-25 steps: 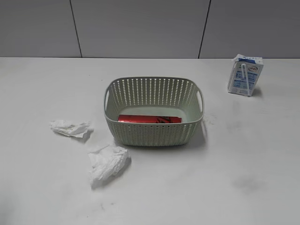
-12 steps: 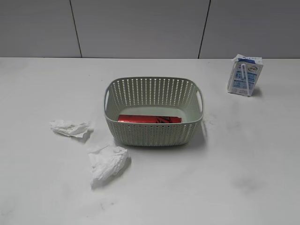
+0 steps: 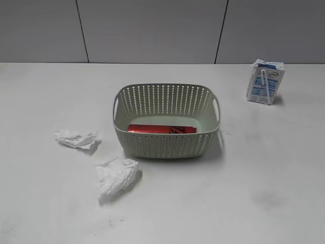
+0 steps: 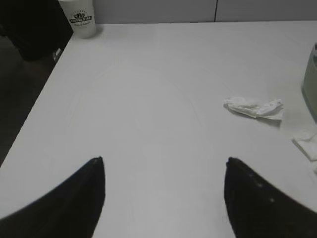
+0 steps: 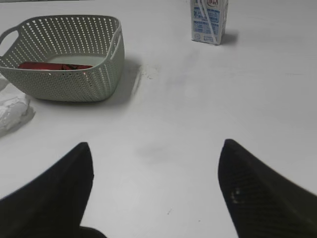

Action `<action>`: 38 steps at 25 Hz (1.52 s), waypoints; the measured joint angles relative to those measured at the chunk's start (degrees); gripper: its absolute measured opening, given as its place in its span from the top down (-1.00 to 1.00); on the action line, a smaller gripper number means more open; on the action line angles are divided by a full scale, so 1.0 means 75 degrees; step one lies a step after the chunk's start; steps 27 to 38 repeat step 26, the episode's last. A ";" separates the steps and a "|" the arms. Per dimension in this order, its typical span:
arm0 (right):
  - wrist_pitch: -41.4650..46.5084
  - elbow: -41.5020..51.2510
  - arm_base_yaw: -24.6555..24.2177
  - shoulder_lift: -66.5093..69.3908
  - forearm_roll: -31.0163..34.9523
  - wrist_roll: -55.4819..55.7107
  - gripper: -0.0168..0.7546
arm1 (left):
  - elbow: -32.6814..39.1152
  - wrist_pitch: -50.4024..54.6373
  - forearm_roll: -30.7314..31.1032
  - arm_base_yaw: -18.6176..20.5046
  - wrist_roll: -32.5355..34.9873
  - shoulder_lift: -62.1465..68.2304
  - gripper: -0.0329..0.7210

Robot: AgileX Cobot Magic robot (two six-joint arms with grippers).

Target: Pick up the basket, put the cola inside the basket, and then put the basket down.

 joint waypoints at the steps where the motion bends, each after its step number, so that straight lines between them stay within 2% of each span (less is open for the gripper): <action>1: -0.0007 0.0000 0.0000 0.0000 -0.0009 0.0000 -0.58 | 0.0009 0.0000 0.0009 0.0000 0.0000 -0.0009 -0.55; 7: 0.0027 0.0009 0.0000 0.0000 -0.0412 -0.0264 -0.58 | 0.0009 -0.0024 0.0016 0.0000 -0.0015 -0.0026 -0.49; 38: 0.0043 0.0009 0.0000 0.0000 -0.0171 -0.0315 -0.58 | 0.0009 -0.0024 0.0068 0.0000 -0.0022 -0.0026 -0.42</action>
